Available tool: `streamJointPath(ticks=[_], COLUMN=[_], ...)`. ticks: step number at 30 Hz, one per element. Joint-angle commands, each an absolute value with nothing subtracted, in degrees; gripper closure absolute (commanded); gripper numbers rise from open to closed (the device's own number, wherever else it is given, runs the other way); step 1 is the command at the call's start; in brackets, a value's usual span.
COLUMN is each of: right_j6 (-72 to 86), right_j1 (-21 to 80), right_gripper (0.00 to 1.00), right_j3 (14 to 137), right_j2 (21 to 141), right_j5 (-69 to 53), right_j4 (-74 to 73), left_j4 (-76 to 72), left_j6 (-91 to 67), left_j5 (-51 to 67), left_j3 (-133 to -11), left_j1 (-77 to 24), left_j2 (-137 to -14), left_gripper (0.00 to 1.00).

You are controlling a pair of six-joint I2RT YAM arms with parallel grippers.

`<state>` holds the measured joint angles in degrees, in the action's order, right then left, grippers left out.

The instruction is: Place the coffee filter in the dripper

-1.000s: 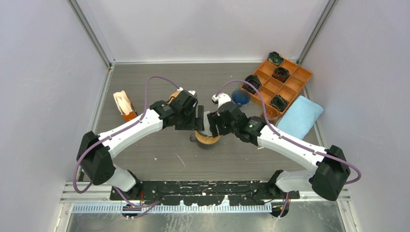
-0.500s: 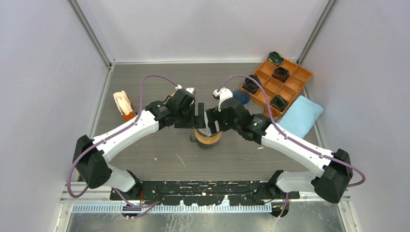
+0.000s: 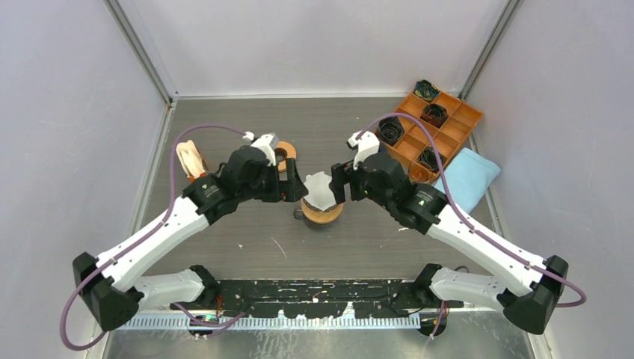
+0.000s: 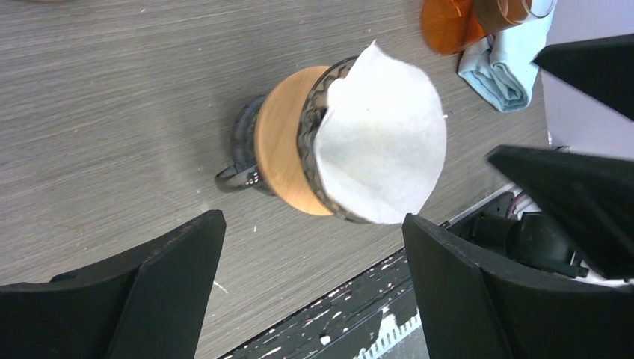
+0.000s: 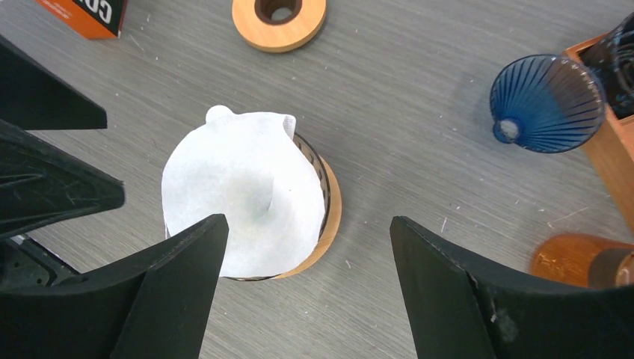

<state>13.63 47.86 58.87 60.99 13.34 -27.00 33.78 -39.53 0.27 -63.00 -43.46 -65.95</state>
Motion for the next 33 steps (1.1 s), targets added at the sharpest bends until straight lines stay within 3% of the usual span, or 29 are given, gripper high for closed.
streamJointPath(ticks=[1, 10, 17, 33], right_j6=[11.51, 8.33, 7.77, 6.91], right_j1=[47.57, 47.64, 47.62, 47.57], right_gripper=[0.14, 0.13, 0.13, 0.13], right_j3=[57.34, 50.52, 46.55, 46.02], right_j2=[56.63, 48.93, 44.84, 45.92], right_j5=[15.99, 16.24, 14.86, 13.1], right_j4=[-23.98, -20.53, -18.06, -16.7], left_j4=[28.44, 15.82, 1.61, -19.7], left_j6=[-38.17, -36.4, -32.88, -20.19], left_j5=[1.6, 2.25, 1.36, 7.23], left_j3=[-56.99, -39.65, -29.78, -27.5], left_j1=[-42.38, -42.27, -42.24, -39.64], left_j2=[-60.0, -50.96, -51.77, -70.56], left_gripper=[0.08, 0.08, 0.12, 0.42])
